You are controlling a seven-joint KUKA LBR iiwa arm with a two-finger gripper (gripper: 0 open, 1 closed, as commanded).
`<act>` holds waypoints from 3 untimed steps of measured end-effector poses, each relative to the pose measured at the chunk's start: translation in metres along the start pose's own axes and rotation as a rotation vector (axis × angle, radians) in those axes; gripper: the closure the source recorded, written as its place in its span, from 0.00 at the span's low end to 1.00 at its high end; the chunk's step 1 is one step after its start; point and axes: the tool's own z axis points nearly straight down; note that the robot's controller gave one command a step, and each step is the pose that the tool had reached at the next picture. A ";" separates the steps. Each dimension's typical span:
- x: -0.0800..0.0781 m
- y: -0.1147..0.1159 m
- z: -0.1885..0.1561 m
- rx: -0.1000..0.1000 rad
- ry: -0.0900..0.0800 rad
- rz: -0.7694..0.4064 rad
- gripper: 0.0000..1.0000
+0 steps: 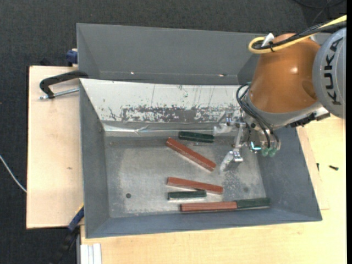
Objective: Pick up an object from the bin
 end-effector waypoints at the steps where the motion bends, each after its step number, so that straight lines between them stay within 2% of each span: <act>1: -0.001 0.000 -0.004 0.000 -0.007 0.000 0.00; 2: -0.007 -0.003 0.028 0.001 -0.015 -0.056 0.00; 3: -0.015 0.003 0.118 0.000 -0.036 -0.086 1.00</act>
Offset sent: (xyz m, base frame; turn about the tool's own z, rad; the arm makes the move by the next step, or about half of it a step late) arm 0.0135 -0.0148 -0.1358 -0.2128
